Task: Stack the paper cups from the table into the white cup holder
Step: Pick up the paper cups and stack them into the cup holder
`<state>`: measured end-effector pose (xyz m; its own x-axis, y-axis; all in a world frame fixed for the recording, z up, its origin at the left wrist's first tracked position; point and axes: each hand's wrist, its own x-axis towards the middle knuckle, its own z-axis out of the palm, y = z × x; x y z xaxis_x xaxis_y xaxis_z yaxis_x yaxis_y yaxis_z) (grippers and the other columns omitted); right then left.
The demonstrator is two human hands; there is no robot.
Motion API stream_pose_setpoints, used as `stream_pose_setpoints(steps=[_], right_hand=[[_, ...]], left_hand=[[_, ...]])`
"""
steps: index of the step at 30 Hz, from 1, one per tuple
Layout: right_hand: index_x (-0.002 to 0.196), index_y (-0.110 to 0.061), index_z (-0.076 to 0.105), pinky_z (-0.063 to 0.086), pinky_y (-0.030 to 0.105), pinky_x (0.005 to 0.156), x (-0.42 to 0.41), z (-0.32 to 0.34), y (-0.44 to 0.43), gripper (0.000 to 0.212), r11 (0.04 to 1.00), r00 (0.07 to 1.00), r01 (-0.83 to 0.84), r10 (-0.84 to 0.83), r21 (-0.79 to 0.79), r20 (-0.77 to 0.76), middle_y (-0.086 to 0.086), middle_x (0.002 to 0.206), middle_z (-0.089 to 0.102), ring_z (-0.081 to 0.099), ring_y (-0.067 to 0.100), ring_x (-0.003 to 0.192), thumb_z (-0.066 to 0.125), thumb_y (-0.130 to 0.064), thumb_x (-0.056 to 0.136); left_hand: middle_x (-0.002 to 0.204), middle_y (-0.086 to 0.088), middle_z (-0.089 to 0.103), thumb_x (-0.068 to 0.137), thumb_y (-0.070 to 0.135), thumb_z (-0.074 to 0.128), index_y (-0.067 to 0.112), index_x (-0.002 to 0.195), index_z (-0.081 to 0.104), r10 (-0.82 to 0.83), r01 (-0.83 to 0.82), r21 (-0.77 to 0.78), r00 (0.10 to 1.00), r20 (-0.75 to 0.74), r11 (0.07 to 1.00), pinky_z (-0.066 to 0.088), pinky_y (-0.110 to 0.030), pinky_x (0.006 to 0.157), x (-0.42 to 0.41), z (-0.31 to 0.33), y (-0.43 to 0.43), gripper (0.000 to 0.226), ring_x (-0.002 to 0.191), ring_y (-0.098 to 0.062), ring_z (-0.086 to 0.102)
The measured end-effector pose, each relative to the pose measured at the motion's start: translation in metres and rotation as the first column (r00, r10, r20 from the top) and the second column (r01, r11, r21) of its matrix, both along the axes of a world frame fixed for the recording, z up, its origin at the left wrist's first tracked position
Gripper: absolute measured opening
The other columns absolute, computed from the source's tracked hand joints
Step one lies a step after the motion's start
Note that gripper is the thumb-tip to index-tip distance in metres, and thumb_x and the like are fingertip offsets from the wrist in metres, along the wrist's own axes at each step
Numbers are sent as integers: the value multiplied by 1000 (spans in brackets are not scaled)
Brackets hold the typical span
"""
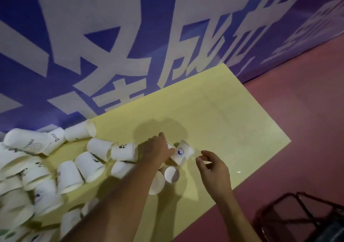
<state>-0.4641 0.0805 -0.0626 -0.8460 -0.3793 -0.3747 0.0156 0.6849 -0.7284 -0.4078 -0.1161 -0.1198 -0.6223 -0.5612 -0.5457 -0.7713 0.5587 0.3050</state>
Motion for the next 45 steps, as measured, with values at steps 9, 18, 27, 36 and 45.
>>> stream_pose_setpoints(steps=[9,18,27,36,45], right_hand=[[92,-14,53,40,28,52,-38,-58,-33,78,951,743,275,-302,139,598,4,71,48,47,22,57,79,-79,59],[98,4,73,49,32,57,-27,-70,-74,60,933,718,344,-334,106,610,15,79,67,62,27,63,85,-50,76],[115,-18,60,47,27,68,45,12,-120,50,992,993,75,-83,-99,-80,-6,102,69,68,16,91,79,-50,82],[124,-30,58,59,29,82,356,86,-203,53,792,877,-478,412,-379,-246,-17,118,64,65,7,108,87,-35,80],[125,-36,59,56,20,87,529,68,-258,61,644,766,-633,602,-430,-225,-15,124,63,60,8,119,91,-35,73]], left_hand=[[126,6,59,74,50,86,24,132,51,352,-272,230,810,-469,934,43,-30,87,33,35,-10,72,113,-16,55],[121,20,64,81,60,75,38,132,52,574,-381,429,571,-587,819,48,-24,93,135,81,-18,60,113,2,59],[118,22,63,73,59,83,38,127,52,536,-404,364,499,-681,839,49,-18,84,277,103,-36,66,108,-2,61],[123,27,61,71,36,92,38,129,52,519,-489,287,445,-730,823,48,-10,82,530,125,-76,70,112,3,60],[128,14,59,70,34,92,25,133,55,541,-670,183,375,-753,719,53,-28,91,682,90,-108,74,117,-6,59]])
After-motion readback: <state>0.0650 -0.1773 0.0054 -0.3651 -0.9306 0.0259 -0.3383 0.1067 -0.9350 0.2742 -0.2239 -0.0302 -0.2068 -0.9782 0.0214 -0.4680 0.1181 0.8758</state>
